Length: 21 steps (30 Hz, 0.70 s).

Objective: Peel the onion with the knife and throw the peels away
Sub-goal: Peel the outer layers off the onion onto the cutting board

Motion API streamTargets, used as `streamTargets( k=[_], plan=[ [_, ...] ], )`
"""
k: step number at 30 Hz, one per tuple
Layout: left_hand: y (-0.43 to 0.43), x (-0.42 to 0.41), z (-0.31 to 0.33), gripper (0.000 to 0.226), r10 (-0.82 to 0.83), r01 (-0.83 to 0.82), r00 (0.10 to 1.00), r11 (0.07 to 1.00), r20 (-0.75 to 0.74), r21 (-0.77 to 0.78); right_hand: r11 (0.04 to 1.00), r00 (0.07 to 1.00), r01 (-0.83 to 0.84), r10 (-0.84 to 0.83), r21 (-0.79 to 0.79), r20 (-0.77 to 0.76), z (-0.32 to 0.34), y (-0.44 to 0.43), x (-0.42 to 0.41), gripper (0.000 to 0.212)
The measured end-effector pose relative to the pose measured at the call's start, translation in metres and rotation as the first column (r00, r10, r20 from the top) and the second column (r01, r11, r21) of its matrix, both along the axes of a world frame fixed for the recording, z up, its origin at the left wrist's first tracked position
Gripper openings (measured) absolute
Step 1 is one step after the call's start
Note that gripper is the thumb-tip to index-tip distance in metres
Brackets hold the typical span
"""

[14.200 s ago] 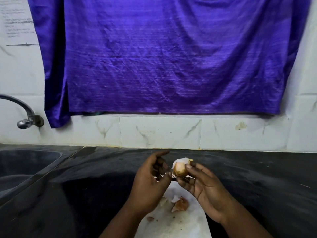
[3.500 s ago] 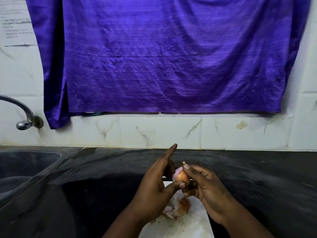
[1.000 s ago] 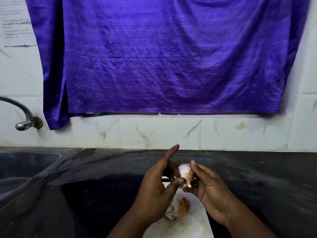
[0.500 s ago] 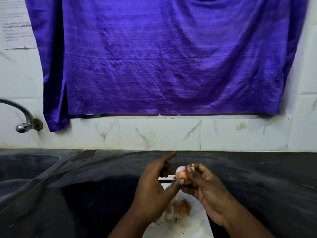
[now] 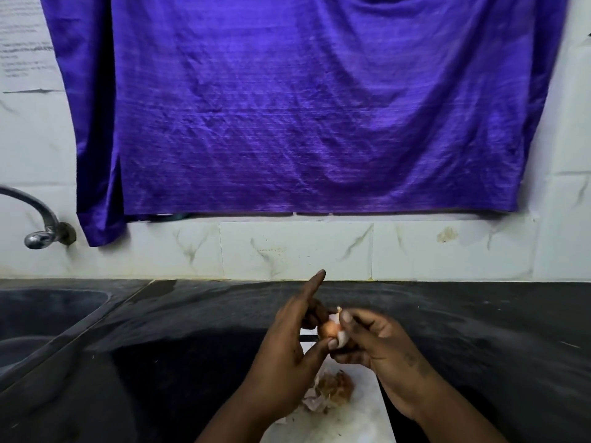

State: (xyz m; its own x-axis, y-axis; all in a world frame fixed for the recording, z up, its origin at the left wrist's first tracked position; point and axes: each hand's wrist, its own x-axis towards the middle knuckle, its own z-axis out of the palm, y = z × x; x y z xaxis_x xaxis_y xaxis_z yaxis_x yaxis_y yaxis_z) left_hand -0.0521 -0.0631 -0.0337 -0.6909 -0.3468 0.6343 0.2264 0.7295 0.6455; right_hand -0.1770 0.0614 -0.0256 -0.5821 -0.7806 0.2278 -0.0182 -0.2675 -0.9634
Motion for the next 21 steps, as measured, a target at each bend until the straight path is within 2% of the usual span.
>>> streamTargets(
  k=[6,21],
  plan=[
    [-0.0014,0.0007,0.0007,0.099,-0.048,0.047,0.998,0.998,0.027,0.044,0.999,0.997,0.049,-0.049,-0.007,-0.059,-0.0012,-0.0030,-0.0019,0.028],
    [0.0007,0.0007,0.0042,0.103,-0.060,0.060,0.998,0.995,-0.011,0.077,0.995,0.995,0.080,-0.083,-0.057,-0.055,-0.0066,-0.0077,-0.0017,0.021]
  ],
)
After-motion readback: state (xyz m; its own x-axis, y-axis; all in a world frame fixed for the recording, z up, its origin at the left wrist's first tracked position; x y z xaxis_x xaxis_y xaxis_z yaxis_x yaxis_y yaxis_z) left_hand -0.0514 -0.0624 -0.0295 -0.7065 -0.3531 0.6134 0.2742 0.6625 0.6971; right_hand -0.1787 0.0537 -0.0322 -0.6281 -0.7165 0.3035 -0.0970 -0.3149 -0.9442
